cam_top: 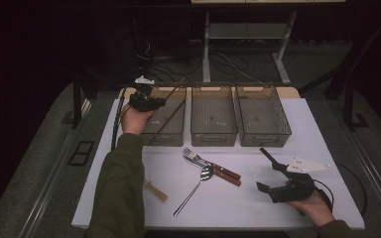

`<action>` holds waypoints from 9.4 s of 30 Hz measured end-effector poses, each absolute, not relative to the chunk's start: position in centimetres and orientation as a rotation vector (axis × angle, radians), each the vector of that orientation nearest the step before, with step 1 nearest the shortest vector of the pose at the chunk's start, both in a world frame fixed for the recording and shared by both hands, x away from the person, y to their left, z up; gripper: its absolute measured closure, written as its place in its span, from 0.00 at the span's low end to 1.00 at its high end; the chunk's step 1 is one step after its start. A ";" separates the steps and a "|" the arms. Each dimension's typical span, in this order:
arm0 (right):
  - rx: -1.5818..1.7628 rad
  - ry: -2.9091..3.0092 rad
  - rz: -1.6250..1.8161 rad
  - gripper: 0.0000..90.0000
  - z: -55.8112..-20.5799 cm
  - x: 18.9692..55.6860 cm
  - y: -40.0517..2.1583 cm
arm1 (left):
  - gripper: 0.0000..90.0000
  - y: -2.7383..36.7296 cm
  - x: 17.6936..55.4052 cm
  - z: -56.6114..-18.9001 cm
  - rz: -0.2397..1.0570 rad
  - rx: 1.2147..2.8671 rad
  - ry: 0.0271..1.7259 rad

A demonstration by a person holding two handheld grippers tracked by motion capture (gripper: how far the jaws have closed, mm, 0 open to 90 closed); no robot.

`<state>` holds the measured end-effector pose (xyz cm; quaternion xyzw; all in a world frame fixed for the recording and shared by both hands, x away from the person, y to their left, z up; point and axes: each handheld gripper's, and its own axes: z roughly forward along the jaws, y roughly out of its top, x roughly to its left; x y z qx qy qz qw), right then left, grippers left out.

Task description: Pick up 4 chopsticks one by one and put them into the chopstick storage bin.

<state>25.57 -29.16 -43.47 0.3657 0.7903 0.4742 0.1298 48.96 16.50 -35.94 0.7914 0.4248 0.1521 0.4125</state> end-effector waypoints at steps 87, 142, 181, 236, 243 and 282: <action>1.086 2.282 1.378 0.06 -43.4 25.6 -29.5 | 0.14 15.4 35.3 -37.0 0.342 2.012 0.818; 1.140 2.347 0.984 0.46 -41.0 28.1 -33.3 | 0.00 16.3 27.4 -42.3 0.315 2.066 0.704; 1.262 2.456 0.855 0.91 -43.9 29.2 -35.9 | 0.00 15.9 27.4 -42.4 0.274 2.079 0.676; 1.214 2.414 1.050 0.96 -41.5 28.2 -36.5 | 0.00 15.9 27.3 -42.2 0.267 2.075 0.655; 1.179 2.416 1.076 0.96 -40.4 28.1 -35.6 | 0.00 15.9 27.1 -42.2 0.268 2.072 0.664; 1.086 2.423 1.208 0.96 -35.6 32.7 -28.3 | 0.00 15.5 27.0 -42.4 0.262 2.048 0.677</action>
